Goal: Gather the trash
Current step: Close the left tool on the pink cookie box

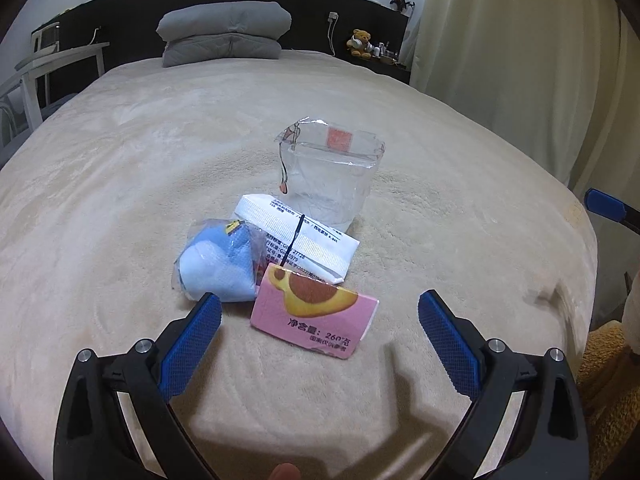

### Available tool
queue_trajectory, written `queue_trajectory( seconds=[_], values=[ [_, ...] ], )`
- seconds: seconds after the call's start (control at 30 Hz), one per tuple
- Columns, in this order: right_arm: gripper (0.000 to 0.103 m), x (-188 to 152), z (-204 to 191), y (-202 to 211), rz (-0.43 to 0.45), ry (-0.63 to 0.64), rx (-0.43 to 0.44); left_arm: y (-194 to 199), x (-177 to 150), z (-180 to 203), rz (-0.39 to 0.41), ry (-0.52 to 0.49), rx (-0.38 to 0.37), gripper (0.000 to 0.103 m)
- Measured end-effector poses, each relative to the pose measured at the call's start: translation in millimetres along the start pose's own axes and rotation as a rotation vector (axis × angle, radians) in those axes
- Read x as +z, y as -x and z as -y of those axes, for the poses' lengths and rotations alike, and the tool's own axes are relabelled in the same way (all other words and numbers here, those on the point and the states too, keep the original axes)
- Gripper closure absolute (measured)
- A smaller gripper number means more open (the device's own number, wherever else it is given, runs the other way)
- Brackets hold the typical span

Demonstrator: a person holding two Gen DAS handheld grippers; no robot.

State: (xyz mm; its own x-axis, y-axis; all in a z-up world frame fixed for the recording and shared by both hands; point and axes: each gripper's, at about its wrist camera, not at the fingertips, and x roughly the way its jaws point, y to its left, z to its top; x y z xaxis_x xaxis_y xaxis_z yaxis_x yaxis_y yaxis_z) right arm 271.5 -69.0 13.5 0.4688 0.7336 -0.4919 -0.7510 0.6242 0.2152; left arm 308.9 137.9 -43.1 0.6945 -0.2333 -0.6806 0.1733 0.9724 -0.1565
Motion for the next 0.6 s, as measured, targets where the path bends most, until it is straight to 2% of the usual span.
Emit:
queue_trajectory(
  seconds=[0.13,0.2,0.27,0.3,0.6],
  values=[
    [0.008,1,-4,3,0.009,0.008,0.008,-18,1,-3,-0.058,0.001,-0.014,0.008],
    [0.008,1,-6,4,0.011,0.004,0.016,-19,3,-4,-0.059,0.000,-0.018,0.017],
    [0.008,1,-7,4,0.011,0.009,0.017,-20,4,-3,-0.058,-0.005,-0.015,0.031],
    [0.008,1,-8,5,0.012,0.012,0.015,-20,4,-2,-0.058,-0.007,-0.019,0.034],
    [0.008,1,-9,8,0.020,0.021,-0.006,-20,0,13,-0.053,-0.067,0.042,0.035]
  ],
)
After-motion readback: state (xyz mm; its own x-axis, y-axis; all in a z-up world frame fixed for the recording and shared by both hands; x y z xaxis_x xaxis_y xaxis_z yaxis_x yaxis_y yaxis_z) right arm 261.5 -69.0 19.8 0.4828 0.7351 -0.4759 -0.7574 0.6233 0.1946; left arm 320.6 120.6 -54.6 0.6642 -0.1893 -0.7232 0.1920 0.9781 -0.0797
